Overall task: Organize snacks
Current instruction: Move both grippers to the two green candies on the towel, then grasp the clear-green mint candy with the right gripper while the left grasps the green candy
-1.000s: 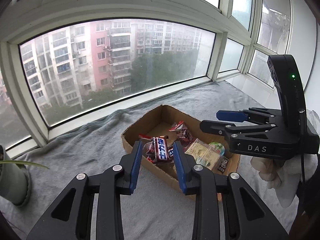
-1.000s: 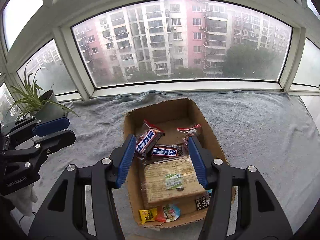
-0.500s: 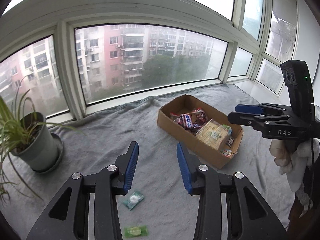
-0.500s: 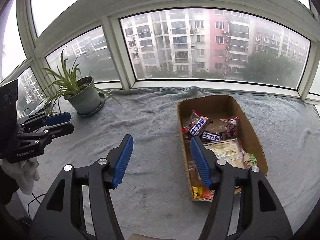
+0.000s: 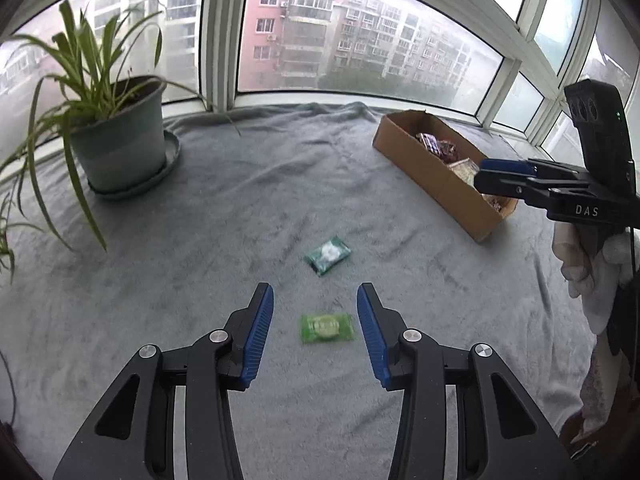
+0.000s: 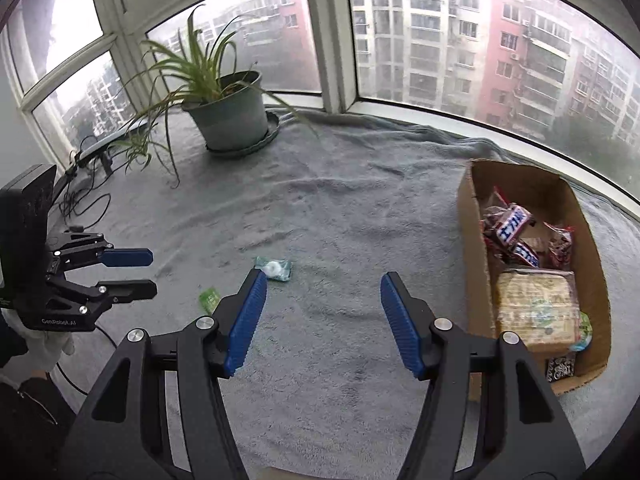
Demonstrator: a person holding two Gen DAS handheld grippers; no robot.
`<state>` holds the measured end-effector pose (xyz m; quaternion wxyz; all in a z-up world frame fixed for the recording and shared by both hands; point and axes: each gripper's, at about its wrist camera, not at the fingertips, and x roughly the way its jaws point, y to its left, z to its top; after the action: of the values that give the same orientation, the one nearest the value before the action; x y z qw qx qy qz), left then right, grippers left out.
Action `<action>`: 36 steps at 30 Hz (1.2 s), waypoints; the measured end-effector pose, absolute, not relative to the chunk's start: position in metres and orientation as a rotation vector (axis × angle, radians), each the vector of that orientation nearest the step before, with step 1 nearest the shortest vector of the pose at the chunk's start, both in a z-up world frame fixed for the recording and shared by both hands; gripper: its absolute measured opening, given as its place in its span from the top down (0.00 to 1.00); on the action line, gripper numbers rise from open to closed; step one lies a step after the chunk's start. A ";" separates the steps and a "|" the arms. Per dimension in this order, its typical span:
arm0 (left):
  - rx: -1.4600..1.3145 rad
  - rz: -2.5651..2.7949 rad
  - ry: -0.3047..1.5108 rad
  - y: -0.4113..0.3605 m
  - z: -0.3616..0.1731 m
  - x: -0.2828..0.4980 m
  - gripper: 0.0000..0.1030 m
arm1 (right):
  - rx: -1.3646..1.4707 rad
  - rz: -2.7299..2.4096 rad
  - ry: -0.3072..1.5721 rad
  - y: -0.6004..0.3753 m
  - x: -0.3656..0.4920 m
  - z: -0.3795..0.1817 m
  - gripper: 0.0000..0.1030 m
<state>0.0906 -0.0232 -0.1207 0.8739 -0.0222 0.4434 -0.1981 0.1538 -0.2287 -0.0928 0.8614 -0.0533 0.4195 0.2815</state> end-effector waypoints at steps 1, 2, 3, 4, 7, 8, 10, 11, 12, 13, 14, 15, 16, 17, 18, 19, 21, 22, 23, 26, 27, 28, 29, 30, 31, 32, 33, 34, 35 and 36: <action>-0.063 -0.421 0.942 -0.024 -0.125 0.086 0.59 | -0.131 0.619 0.889 -0.222 0.155 -0.097 0.40; -0.083 -0.430 0.958 -0.025 -0.130 0.081 0.59 | -0.152 0.647 0.896 -0.215 0.157 -0.100 0.40; -0.103 -0.439 0.978 -0.028 -0.136 0.078 0.59 | -0.178 0.671 0.902 -0.207 0.159 -0.103 0.40; -0.121 -0.450 0.994 -0.030 -0.141 0.075 0.59 | -0.206 0.696 0.909 -0.200 0.162 -0.108 0.42; -0.172 -0.450 1.039 -0.036 -0.158 0.071 0.59 | -0.260 0.770 0.946 -0.180 0.170 -0.122 0.56; -0.191 -0.446 1.055 -0.037 -0.163 0.072 0.59 | -0.281 0.792 0.957 -0.174 0.174 -0.127 0.59; -0.229 -0.437 1.076 -0.038 -0.172 0.075 0.59 | -0.331 0.828 0.970 -0.163 0.178 -0.137 0.59; -0.243 -0.429 1.083 -0.038 -0.175 0.077 0.59 | -0.353 0.848 0.978 -0.157 0.182 -0.142 0.60; -0.257 -0.419 1.087 -0.037 -0.178 0.078 0.59 | -0.373 0.862 0.984 -0.153 0.185 -0.147 0.60; -0.273 -0.410 1.089 -0.037 -0.180 0.079 0.59 | -0.398 0.871 0.989 -0.149 0.187 -0.152 0.61; -0.288 -0.402 1.092 -0.037 -0.182 0.081 0.59 | -0.427 0.880 0.992 -0.144 0.190 -0.156 0.62; -0.294 -0.393 1.092 -0.037 -0.183 0.082 0.59 | -0.453 0.888 0.993 -0.141 0.191 -0.159 0.62; -0.296 -0.386 1.092 -0.037 -0.184 0.083 0.59 | -0.482 0.902 0.995 -0.137 0.193 -0.162 0.62; -0.299 -0.380 1.093 -0.038 -0.185 0.085 0.59 | -0.510 0.915 0.994 -0.133 0.194 -0.165 0.62; -0.302 -0.375 1.095 -0.038 -0.186 0.086 0.59 | -0.541 0.927 0.992 -0.129 0.194 -0.167 0.62; -0.304 -0.371 1.099 -0.039 -0.188 0.087 0.59 | -0.571 0.941 0.990 -0.125 0.195 -0.170 0.62; -0.311 -0.358 1.107 -0.040 -0.191 0.090 0.59 | -0.615 0.961 0.986 -0.119 0.196 -0.175 0.62; -0.315 -0.352 1.112 -0.040 -0.193 0.092 0.59 | -0.630 0.971 0.986 -0.117 0.197 -0.177 0.62; -0.318 -0.351 1.111 -0.039 -0.193 0.091 0.59 | -0.643 0.976 0.982 -0.114 0.198 -0.177 0.62; -0.305 -0.340 1.107 -0.040 -0.192 0.094 0.59 | -0.651 1.003 0.976 -0.110 0.203 -0.180 0.62; -0.301 -0.334 1.104 -0.041 -0.192 0.095 0.59 | -0.648 1.012 0.977 -0.109 0.204 -0.181 0.62; -0.297 -0.329 1.102 -0.041 -0.191 0.097 0.59 | -0.647 1.019 0.978 -0.108 0.205 -0.182 0.62; -0.295 -0.326 1.100 -0.041 -0.191 0.098 0.59 | -0.651 1.024 0.979 -0.107 0.206 -0.184 0.62; -0.295 -0.323 1.099 -0.041 -0.191 0.100 0.59 | -0.653 1.030 0.979 -0.107 0.207 -0.185 0.62; -0.290 -0.318 1.097 -0.041 -0.191 0.101 0.59 | -0.655 1.036 0.980 -0.107 0.207 -0.186 0.62; -0.282 -0.312 1.095 -0.042 -0.191 0.102 0.59 | -0.654 1.045 0.981 -0.107 0.208 -0.187 0.62; -0.277 -0.307 1.094 -0.043 -0.191 0.103 0.59 | -0.653 1.052 0.982 -0.106 0.208 -0.187 0.62; -0.273 -0.302 1.092 -0.044 -0.190 0.104 0.59 | -0.655 1.055 0.984 -0.106 0.209 -0.188 0.62; -0.268 -0.298 1.090 -0.045 -0.190 0.104 0.59 | -0.660 1.057 0.986 -0.105 0.209 -0.190 0.62; -0.262 -0.296 1.087 -0.047 -0.190 0.105 0.59 | -0.666 1.061 0.988 -0.105 0.208 -0.192 0.62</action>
<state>0.1047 -0.0471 -0.1900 0.8373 -0.1236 0.5139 -0.1399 0.2085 -0.1045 -0.1918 0.6983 -0.2987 0.4434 0.4759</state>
